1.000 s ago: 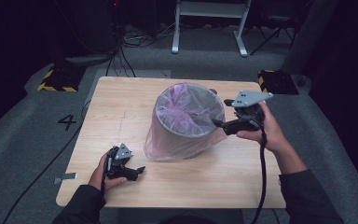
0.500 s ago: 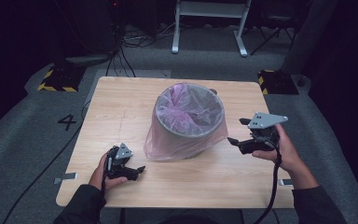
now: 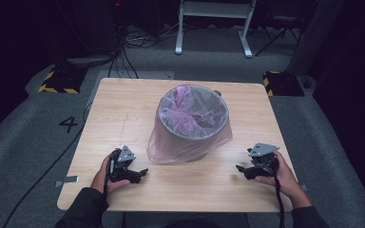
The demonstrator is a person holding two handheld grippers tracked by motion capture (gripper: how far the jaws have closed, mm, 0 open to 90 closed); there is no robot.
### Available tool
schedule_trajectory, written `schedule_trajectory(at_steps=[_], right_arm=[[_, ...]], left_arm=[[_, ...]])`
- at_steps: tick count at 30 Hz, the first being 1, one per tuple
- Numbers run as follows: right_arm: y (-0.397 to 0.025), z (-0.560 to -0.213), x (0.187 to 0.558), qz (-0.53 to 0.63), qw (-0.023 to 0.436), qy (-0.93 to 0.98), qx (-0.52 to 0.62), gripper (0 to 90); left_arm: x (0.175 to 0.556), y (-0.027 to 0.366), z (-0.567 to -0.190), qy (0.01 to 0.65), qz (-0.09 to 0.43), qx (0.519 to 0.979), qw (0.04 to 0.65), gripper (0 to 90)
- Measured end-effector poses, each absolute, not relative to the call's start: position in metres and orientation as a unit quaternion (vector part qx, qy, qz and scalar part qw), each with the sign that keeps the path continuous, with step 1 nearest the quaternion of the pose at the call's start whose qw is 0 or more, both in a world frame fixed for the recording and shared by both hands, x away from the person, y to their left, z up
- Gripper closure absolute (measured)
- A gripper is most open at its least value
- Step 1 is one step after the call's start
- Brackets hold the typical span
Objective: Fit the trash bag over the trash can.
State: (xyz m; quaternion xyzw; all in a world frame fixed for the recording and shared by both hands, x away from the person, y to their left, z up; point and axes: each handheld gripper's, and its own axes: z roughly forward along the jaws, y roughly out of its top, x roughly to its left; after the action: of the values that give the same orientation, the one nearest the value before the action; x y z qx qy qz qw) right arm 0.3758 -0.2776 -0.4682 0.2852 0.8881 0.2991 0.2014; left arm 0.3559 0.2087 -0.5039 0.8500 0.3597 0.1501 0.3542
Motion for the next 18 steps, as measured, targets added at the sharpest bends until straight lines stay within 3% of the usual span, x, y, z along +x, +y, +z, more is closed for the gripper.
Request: schedule_trajectory(at_steps=[7,18], right_arm=[[-0.294,-0.497,0.368,0.343,0.169,0.867,0.32,18.1],[-0.301,-0.504,0.37,0.369,0.152,0.851,0.342,14.0]], left_arm=[[0.356,0.209,-0.504,0.36,0.15,0.85,0.355,13.9],[0.356,0.208,-0.504,0.361,0.147,0.85,0.356,13.7]])
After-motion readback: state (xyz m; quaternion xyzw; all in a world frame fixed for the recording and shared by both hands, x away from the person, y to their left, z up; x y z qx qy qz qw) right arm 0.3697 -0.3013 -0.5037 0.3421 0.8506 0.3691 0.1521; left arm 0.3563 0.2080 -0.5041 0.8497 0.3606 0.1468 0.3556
